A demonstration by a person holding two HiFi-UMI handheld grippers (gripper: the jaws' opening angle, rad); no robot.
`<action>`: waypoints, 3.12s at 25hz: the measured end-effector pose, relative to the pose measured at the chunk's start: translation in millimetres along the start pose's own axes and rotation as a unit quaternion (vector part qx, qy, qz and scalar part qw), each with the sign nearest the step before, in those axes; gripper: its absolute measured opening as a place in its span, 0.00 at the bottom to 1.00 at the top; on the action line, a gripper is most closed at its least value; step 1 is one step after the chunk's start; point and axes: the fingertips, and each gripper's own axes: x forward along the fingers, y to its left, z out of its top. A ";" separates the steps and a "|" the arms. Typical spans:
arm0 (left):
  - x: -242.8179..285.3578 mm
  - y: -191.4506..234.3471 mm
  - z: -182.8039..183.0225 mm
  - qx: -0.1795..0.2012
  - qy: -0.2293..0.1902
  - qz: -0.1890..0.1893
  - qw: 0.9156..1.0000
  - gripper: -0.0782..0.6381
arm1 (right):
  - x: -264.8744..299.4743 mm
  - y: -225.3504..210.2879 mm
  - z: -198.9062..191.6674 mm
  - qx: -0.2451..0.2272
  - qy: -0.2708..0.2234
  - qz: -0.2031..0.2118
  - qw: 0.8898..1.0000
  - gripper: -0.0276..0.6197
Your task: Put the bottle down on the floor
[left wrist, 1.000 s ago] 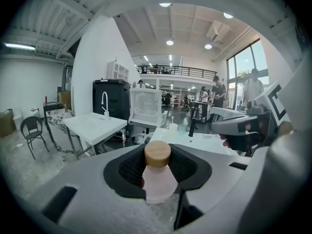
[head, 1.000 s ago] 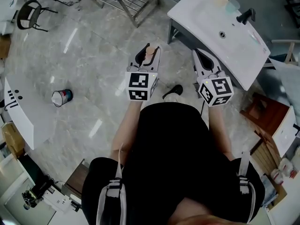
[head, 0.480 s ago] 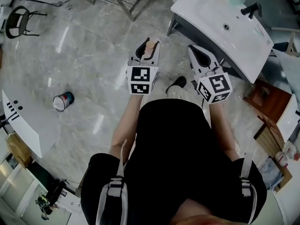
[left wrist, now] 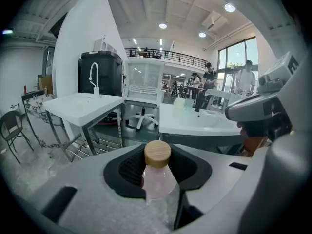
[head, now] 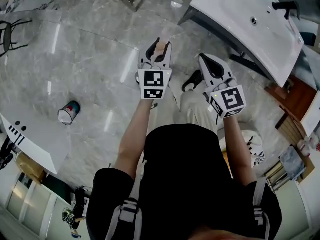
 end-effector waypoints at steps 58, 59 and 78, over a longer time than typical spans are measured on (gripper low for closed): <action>414.7 140.5 -566.7 -0.083 0.090 0.065 0.990 0.31 | 412.7 -133.8 -505.3 -0.076 0.160 0.079 0.981 0.05; 416.8 143.3 -571.0 -0.082 0.091 0.066 0.990 0.31 | 415.6 -133.4 -508.3 -0.076 0.160 0.079 0.981 0.05; 466.6 176.1 -625.7 -0.073 0.131 0.072 0.986 0.31 | 454.4 -133.1 -538.3 -0.070 0.170 0.095 0.978 0.05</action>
